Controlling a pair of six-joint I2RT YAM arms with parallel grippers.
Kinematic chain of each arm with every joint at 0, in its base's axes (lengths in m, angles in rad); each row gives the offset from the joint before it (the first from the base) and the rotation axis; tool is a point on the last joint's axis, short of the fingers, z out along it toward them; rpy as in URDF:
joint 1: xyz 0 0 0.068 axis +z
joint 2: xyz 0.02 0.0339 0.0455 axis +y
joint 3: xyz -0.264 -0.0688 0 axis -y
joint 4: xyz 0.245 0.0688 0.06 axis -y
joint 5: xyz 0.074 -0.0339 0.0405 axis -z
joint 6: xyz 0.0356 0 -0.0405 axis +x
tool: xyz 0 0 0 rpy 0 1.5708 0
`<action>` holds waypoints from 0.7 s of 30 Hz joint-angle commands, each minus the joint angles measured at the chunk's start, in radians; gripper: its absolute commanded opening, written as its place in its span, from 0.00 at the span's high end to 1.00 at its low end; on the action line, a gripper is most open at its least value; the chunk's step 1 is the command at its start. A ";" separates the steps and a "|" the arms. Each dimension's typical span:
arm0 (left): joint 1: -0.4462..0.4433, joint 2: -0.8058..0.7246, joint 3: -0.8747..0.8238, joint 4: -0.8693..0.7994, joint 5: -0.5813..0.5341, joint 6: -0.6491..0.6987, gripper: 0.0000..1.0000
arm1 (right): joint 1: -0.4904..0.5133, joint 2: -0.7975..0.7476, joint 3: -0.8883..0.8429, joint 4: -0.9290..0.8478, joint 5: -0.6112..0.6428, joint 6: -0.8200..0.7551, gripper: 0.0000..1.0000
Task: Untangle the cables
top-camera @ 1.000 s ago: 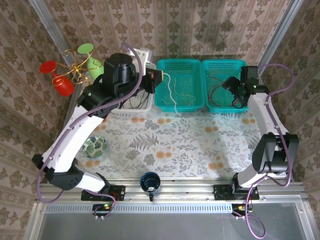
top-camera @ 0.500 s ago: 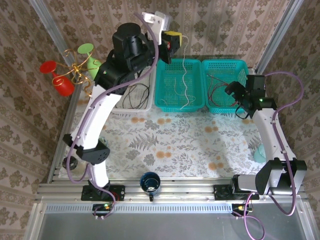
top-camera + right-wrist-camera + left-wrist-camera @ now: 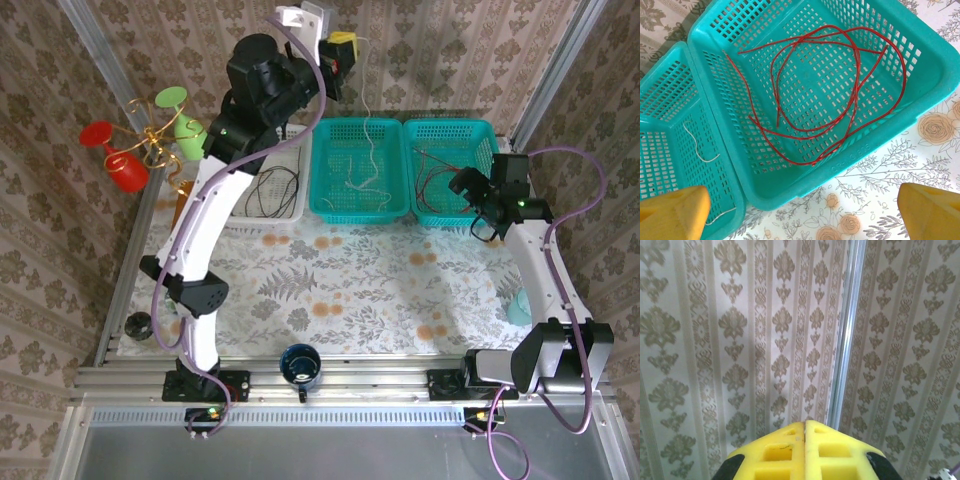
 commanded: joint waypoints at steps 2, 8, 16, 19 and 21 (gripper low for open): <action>0.053 0.011 0.023 0.039 0.005 0.019 1.00 | 0.003 -0.024 0.013 -0.019 -0.007 -0.014 0.03; 0.073 0.056 -0.152 -0.045 0.071 -0.042 1.00 | 0.003 -0.030 0.009 -0.020 -0.012 -0.012 0.03; 0.071 0.218 -0.264 -0.146 0.096 -0.086 1.00 | 0.003 -0.048 -0.007 -0.027 -0.021 -0.018 0.03; 0.069 0.307 -0.248 -0.216 0.075 -0.088 1.00 | 0.003 -0.055 -0.018 -0.026 -0.029 -0.016 0.03; 0.070 0.367 -0.228 -0.274 0.050 -0.094 1.00 | 0.003 -0.058 -0.025 -0.029 -0.032 -0.016 0.03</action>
